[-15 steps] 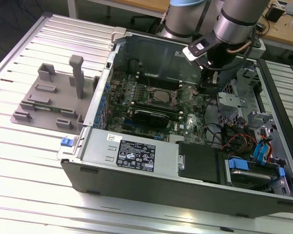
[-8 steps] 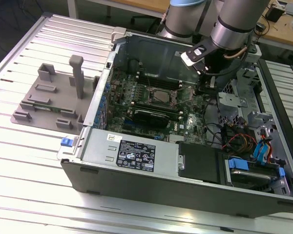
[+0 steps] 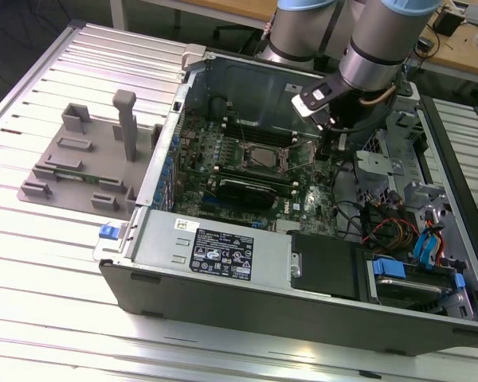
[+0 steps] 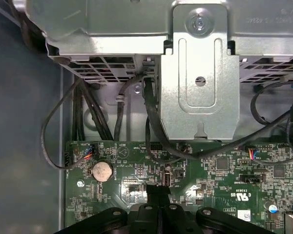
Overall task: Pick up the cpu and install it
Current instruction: 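Close the cpu cover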
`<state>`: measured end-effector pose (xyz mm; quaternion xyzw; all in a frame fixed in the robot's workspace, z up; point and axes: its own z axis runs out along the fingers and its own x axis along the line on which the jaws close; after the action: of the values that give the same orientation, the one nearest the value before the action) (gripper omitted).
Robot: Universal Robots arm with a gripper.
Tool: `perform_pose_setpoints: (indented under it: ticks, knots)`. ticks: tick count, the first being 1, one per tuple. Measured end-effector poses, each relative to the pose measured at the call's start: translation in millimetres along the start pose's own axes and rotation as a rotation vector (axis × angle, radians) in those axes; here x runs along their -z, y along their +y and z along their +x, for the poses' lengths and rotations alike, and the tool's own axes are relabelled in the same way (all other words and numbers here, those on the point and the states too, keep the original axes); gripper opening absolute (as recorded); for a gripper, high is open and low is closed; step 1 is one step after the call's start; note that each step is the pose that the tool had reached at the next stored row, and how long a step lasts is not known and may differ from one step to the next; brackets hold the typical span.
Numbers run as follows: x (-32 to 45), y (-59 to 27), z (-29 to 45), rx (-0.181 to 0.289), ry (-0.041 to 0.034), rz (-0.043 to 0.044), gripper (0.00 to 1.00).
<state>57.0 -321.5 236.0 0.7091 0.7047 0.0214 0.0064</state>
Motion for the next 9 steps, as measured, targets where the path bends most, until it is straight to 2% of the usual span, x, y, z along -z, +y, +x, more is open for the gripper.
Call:
perform_pose_setpoints:
  ticks: [6,7,9]
  knots:
    - [-2.3,-0.2,-0.1,0.0,-0.0007,0.0002,0.11]
    - [-2.2,-4.0,0.2,0.0,-0.0006,-0.0001,0.11]
    - [-1.9,-6.2,0.4,0.0,-0.0007,-0.0009,0.11]
